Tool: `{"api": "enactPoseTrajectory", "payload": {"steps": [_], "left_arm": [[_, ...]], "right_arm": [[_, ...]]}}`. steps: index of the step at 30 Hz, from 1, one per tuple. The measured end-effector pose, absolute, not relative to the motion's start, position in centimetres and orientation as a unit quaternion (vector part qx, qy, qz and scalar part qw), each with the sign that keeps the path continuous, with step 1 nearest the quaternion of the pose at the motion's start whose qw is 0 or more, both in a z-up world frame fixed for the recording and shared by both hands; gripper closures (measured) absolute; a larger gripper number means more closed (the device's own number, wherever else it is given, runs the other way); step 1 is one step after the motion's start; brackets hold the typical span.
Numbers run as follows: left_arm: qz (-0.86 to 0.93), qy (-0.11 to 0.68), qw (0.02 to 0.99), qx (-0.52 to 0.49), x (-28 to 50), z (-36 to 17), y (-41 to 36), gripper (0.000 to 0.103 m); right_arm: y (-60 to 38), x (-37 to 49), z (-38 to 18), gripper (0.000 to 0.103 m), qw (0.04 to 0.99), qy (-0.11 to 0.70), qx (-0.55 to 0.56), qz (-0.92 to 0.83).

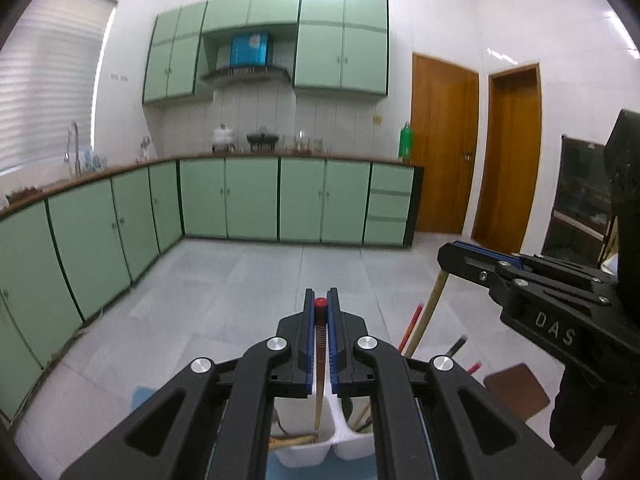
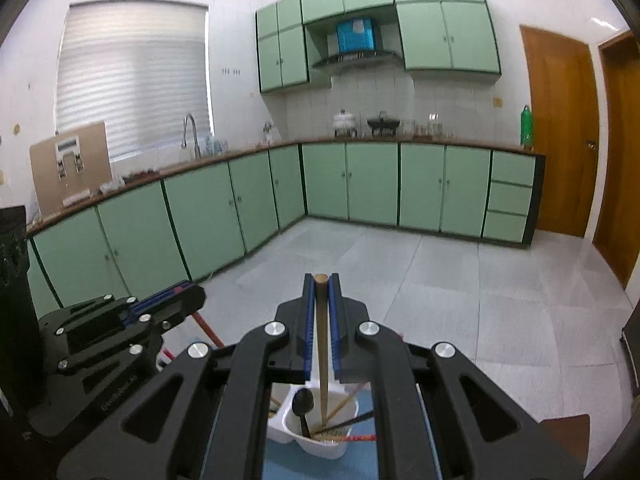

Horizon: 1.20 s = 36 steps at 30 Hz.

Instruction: Organize utensils

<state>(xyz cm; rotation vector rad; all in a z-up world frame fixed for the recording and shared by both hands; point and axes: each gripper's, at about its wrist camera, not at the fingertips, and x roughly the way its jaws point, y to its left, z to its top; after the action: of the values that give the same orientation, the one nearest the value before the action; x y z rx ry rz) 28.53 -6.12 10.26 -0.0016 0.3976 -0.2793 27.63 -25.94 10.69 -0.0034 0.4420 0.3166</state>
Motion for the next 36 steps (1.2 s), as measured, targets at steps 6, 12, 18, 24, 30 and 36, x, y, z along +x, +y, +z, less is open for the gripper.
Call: {"api": "enactPoseTrajectory", "payload": {"steps": [6, 12, 18, 24, 30, 36], "left_arm": [[-0.143, 0.243, 0.959, -0.006, 29.8, 6.5, -5.5, 0.096], [-0.139, 0.227, 0.964, -0.010, 28.5, 7.8, -4.2, 0.076], [-0.133, 0.205, 0.970, -0.004, 24.5, 9.1, -3.4, 0.052], [-0.125, 0.194, 0.973, -0.011, 18.9, 8.6, -2.3, 0.035], [-0.110, 0.203, 0.973, -0.024, 14.3, 6.9, -1.1, 0.021], [-0.095, 0.218, 0.971, -0.023, 10.9, 6.0, -0.4, 0.015]], "right_arm": [[-25.1, 27.8, 7.2, 0.095, 0.957, 0.247, -0.012, 0.148], [-27.0, 25.0, 8.6, 0.079, 0.967, 0.221, 0.001, 0.129], [-28.8, 19.9, 10.1, 0.050, 0.974, 0.204, -0.007, 0.102], [-29.1, 13.0, 9.5, 0.013, 0.978, 0.184, -0.026, 0.090], [-29.6, 8.0, 7.0, 0.006, 0.973, 0.206, 0.012, 0.102], [-28.9, 5.0, 5.6, 0.006, 0.970, 0.219, 0.014, 0.105]]}}
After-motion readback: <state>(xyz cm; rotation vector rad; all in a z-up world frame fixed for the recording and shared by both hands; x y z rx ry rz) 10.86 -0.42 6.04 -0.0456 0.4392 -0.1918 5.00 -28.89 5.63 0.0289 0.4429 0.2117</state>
